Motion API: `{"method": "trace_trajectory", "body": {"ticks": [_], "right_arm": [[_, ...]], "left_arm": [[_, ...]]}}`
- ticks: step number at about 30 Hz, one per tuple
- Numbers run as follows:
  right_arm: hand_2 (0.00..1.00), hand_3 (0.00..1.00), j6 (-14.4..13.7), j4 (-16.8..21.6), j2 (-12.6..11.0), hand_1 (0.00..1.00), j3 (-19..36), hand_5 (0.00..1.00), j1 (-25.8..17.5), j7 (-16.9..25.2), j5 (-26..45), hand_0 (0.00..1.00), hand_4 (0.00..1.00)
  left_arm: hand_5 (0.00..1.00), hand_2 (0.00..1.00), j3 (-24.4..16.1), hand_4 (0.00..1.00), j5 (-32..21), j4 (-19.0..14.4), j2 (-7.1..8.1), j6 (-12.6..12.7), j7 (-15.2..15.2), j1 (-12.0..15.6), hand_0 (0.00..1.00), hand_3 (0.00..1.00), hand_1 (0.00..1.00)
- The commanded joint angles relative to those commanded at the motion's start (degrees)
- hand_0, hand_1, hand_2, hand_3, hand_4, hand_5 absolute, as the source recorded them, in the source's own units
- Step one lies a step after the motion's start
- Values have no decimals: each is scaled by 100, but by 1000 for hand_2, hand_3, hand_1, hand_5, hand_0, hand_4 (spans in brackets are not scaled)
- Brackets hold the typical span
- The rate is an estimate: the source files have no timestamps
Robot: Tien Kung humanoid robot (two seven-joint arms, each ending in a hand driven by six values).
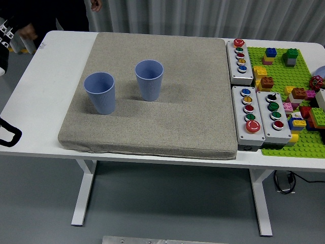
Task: Pick cup pour cup place
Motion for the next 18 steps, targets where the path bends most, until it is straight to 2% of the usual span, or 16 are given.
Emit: {"method": "trace_trajectory", "body": {"ticks": [1,7,11,18], "right_arm": [[612,622,0,3,3,661,6,452,0,-6,-11,692,46],[612,622,12,28,29,661,105,452,-6,-70,-164,692,46],[612,622,19,37,41,661,127,459,-10,-94,-194,692,45],[612,622,44,44,49,661,125,463,-38,-142,-294,693,43]], "left_arm": [[998,939,8,814,21,-45,-16,6,-1,48,816,937,832],[998,939,137,814,370,-960,-213,183,-70,1041,816,937,832],[998,937,138,817,508,-1337,-310,312,-138,1485,813,930,827],[998,934,177,818,720,-1448,-365,399,-172,1703,812,923,825]]}}
